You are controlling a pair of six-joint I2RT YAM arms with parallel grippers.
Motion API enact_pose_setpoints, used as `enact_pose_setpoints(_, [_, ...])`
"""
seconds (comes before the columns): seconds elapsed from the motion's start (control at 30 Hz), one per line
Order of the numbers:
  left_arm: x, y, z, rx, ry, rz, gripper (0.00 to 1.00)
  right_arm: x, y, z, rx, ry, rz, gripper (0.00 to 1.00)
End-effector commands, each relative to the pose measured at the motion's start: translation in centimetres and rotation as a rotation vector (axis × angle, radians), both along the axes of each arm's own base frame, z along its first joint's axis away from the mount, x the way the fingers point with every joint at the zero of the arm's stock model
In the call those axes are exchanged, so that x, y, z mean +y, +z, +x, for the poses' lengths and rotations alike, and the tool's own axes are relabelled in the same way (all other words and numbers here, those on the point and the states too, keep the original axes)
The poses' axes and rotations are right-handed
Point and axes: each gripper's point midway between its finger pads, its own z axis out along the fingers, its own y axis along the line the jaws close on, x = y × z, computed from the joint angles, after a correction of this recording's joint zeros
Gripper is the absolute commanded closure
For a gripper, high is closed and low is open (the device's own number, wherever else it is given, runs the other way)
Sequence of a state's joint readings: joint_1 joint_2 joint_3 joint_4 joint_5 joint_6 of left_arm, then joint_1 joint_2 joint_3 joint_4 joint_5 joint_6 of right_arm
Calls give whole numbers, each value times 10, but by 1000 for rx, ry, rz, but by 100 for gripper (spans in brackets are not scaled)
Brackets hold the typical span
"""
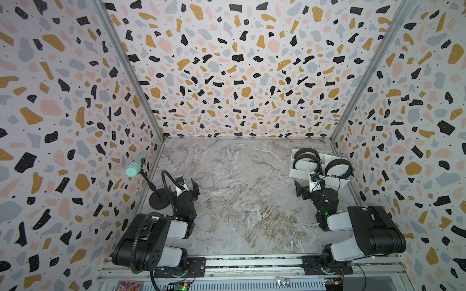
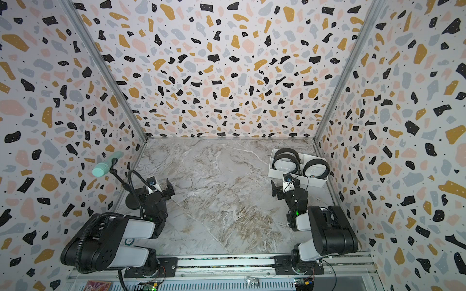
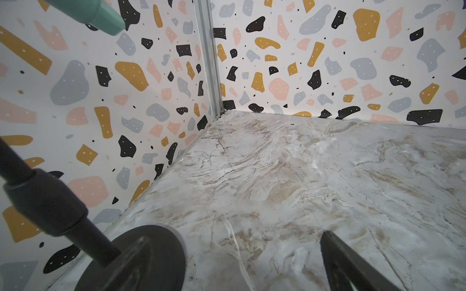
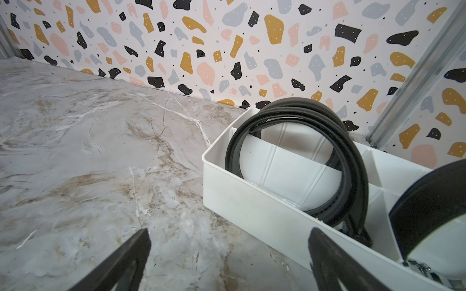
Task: Place the belts into the storage roll
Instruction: Reset both arms
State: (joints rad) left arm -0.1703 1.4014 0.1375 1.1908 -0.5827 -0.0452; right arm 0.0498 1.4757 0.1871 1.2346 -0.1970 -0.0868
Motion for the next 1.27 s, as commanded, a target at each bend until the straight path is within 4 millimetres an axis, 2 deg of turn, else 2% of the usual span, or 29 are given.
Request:
enact_pose_setpoints(0.0, [2, 14, 3, -60, 15, -15, 0, -1, 5, 2, -14, 0, 13, 1])
enact_pose_setpoints(0.1, [2, 14, 3, -60, 14, -16, 0, -2, 5, 2, -13, -4, 16, 1])
enact_pose_setpoints(0.23, [3, 14, 2, -60, 15, -16, 0, -28, 8, 2, -25, -142, 80, 1])
enact_pose_setpoints(0.27, [2, 14, 2, -61, 15, -16, 1, -26, 8, 0, -27, -124, 82, 1])
enact_pose_setpoints(0.37, [2, 14, 2, -60, 14, -16, 0, 4, 6, -1, -20, 38, 10, 1])
enact_pose_setpoints(0.47, [2, 14, 2, -61, 14, -16, 0, -21, 10, -1, -36, -105, 65, 1])
enact_pose_setpoints(0.57, [2, 14, 2, -59, 14, -16, 1, -13, 8, 0, -31, -60, 45, 1])
enact_pose_setpoints(0.67, [3, 14, 2, -61, 15, -16, 1, -13, 7, 1, -23, -65, 44, 1])
enact_pose_setpoints(0.83, [3, 14, 2, -59, 15, -16, 1, -30, 4, 9, -1, -192, 55, 1])
enact_pose_setpoints(0.9, [3, 14, 2, -60, 15, -16, 0, -28, 3, 10, 2, -189, 45, 1])
enact_pose_setpoints(0.97, [3, 14, 2, -60, 15, -16, 0, -15, 3, 9, 2, -116, 19, 1])
enact_pose_setpoints(1.23, [3, 14, 2, -60, 15, -16, 1, -16, 4, 9, 1, -122, 22, 1])
